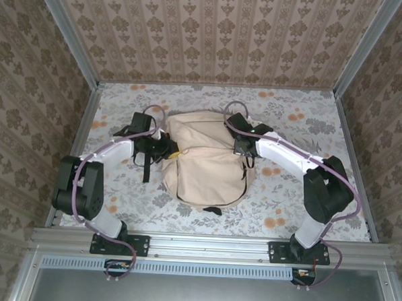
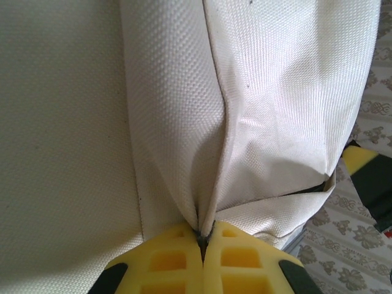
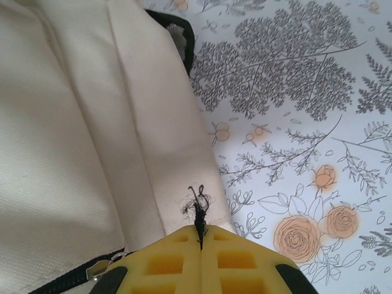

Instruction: Pack the student bag

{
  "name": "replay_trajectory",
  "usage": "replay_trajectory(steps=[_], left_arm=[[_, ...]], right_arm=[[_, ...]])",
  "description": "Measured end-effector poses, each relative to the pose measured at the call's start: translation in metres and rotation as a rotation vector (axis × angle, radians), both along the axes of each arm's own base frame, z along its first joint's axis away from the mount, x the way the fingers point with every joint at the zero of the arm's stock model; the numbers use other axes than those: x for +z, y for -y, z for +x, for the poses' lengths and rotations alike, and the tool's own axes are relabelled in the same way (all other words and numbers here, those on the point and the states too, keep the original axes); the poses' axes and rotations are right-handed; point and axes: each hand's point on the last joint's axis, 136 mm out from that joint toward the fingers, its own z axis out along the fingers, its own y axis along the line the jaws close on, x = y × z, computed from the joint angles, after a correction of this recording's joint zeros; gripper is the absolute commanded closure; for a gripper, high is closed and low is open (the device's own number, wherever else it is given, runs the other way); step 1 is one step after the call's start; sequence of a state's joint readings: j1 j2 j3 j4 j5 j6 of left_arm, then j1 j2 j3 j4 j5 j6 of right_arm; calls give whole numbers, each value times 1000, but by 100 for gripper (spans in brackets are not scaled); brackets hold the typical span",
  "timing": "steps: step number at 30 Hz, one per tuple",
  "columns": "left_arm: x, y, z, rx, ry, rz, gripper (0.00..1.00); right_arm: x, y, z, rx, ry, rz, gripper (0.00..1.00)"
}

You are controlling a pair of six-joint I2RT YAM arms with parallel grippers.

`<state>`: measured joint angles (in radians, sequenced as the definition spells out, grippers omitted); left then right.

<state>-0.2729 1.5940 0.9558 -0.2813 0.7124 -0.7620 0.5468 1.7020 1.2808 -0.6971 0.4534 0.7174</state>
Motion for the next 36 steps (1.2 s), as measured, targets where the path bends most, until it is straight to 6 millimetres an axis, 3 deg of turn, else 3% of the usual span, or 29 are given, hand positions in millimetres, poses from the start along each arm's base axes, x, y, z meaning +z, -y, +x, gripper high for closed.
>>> replay_trajectory(steps=[7, 8, 10, 12, 14, 17, 22, 25, 30, 36], left_arm=[[6, 3, 46, 16, 70, 72, 52], [10, 2, 54, 23, 89, 84, 47], [21, -2, 66, 36, 133, 109, 39], [31, -7, 76, 48, 169, 130, 34], [38, -16, 81, 65, 192, 156, 29], [47, -42, 81, 114, 205, 219, 23], [80, -106, 80, 255, 294, 301, 3], [95, -155, 68, 383, 342, 359, 0], [89, -212, 44, 543, 350, 477, 0], [51, -255, 17, 665, 327, 678, 0]], right_arm=[[11, -3, 19, 74, 51, 67, 98], [11, -5, 21, 86, 52, 74, 88], [14, -9, 23, 111, 58, 88, 53], [22, -11, 23, 123, 76, 104, 30], [38, -11, 21, 135, 120, 122, 17], [78, -2, 13, 150, 240, 147, 3], [148, 47, -7, 75, 469, 88, 0], [166, 80, -19, 9, 547, 15, 0], [155, 139, -36, -141, 561, -121, 0], [116, 184, -47, -250, 511, -245, 0]])
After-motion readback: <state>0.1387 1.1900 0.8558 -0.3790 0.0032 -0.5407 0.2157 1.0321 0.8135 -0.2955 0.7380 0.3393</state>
